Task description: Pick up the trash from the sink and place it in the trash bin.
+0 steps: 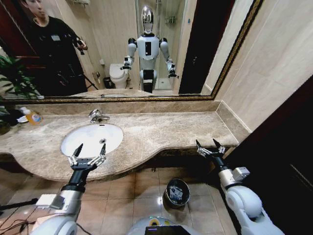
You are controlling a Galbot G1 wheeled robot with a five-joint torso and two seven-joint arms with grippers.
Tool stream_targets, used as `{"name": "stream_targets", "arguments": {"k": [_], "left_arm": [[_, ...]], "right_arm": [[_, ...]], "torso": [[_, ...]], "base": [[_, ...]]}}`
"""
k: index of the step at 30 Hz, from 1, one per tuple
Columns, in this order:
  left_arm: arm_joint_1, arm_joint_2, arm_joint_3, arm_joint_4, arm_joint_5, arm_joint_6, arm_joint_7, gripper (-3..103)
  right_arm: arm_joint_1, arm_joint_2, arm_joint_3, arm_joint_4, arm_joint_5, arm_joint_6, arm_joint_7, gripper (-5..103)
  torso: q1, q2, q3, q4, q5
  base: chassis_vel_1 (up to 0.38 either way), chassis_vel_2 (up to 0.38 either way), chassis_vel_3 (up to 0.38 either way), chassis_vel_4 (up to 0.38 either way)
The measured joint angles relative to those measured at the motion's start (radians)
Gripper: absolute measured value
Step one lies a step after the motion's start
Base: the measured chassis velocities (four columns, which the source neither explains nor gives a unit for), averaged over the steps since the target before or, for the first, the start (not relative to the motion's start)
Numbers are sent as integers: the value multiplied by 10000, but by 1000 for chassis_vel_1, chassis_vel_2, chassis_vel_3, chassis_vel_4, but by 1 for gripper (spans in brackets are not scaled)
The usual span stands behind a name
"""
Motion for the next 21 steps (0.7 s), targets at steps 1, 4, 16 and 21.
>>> {"name": "stream_targets", "arguments": {"k": [1,4,16,21], "left_arm": [[0,0,0,0,0,0,0,100],[0,0,0,0,0,0,0,100],[0,0,0,0,0,0,0,100],[0,1,0,0,0,0,0,100]], "right_arm": [[-31,53,-39,58,-32,0,20,100],[-49,121,-78,102,-116,0,31,100],[-16,115,-18,97,-423,-243,-13,100],[-14,114,-17,97,-429,-250,-13,100]], "torso": [[0,0,0,0,0],[0,0,0,0,-1],[0,0,0,0,0],[0,0,0,0,0]], "base": [[0,0,0,0],[0,0,0,0],[0,0,0,0],[0,0,0,0]]}}
